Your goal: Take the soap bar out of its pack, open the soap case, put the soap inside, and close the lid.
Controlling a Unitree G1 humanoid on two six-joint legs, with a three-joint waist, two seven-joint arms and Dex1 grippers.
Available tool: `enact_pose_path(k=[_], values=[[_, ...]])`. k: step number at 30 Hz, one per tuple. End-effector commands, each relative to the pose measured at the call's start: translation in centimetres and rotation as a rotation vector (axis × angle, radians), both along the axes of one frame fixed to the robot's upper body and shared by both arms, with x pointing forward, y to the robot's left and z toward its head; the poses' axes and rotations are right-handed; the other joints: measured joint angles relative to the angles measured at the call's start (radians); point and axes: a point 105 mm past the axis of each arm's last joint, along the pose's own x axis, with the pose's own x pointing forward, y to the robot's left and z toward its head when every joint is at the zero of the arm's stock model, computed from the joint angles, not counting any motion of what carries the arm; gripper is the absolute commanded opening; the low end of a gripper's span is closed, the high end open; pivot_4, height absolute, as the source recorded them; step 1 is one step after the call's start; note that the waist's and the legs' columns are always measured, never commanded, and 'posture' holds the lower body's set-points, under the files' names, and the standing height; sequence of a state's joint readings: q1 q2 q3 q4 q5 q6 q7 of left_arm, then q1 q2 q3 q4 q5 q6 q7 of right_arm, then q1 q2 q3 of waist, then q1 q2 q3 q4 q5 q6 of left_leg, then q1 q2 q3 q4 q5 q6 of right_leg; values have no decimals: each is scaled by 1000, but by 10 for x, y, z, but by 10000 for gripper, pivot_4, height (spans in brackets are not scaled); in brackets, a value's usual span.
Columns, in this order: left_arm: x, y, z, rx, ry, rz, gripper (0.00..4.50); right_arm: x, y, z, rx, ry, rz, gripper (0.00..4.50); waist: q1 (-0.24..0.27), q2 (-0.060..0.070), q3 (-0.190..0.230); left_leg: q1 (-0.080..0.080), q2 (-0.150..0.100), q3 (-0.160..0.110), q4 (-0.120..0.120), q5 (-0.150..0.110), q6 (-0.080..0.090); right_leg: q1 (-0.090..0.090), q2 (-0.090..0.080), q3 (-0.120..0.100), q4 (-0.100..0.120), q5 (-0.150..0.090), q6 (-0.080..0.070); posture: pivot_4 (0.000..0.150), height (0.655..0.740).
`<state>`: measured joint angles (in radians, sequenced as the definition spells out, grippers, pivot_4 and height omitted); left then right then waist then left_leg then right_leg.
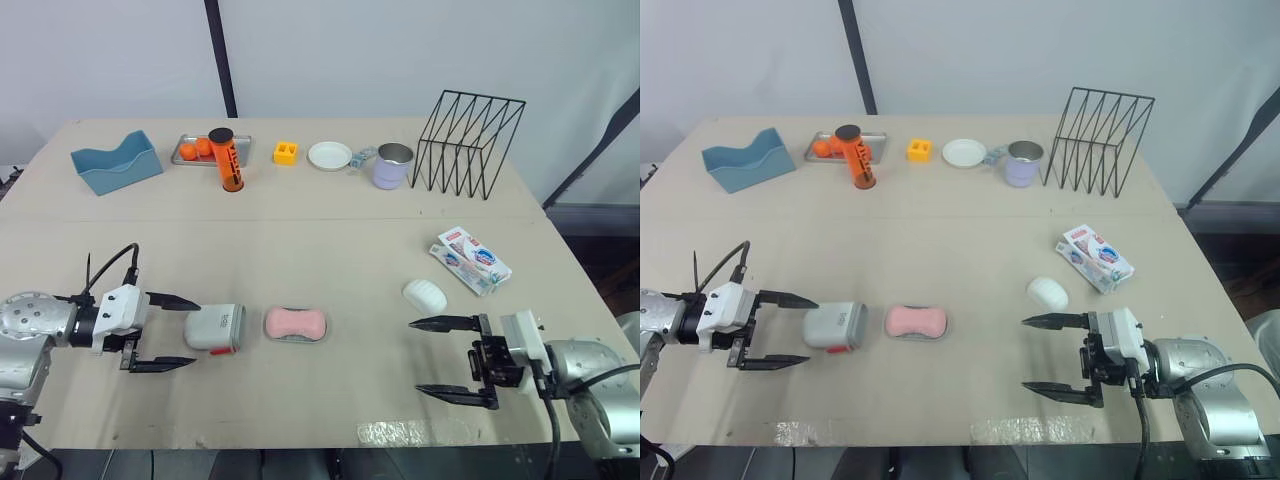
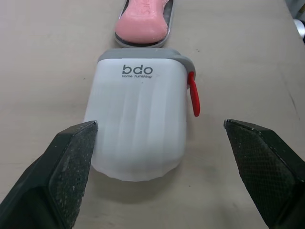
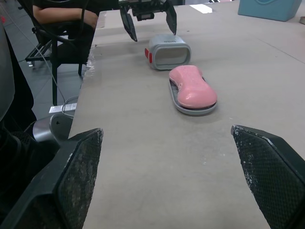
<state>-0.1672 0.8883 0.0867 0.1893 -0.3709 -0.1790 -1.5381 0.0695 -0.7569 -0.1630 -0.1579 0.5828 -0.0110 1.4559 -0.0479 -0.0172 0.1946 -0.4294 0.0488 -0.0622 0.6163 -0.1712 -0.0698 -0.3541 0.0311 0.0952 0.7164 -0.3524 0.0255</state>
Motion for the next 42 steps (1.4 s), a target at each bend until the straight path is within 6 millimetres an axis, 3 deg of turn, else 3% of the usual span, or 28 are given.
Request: enact_pose_path(k=[1, 13, 27, 42], values=[[3, 0, -1, 18, -16, -12, 45000, 0, 3, 10, -5, -35, 19, 44462, 0, 0, 0, 0, 0, 0, 0, 0, 0, 0, 0, 0, 0, 0, 0, 1500, 7400], [12, -5, 2, 1, -46, -22, 45000, -2, 4, 11, -17, -25, 21, 44462, 0, 0, 0, 1, 0, 0, 0, 0, 0, 1, 0, 0, 0, 0, 0, 1500, 7400], [14, -8, -15, 31, -7, -15, 45000, -1, 6, 11, -19, -22, 22, 44462, 0, 0, 0, 1, 0, 0, 0, 0, 0, 1, 0, 0, 0, 0, 0, 1500, 7400], [16, -9, -16, 19, -21, 43, 45000, 1, 7, 10, -20, -24, 23, 44462, 0, 0, 0, 1, 0, 0, 0, 0, 0, 1, 0, 0, 0, 0, -1, 1500, 7400]])
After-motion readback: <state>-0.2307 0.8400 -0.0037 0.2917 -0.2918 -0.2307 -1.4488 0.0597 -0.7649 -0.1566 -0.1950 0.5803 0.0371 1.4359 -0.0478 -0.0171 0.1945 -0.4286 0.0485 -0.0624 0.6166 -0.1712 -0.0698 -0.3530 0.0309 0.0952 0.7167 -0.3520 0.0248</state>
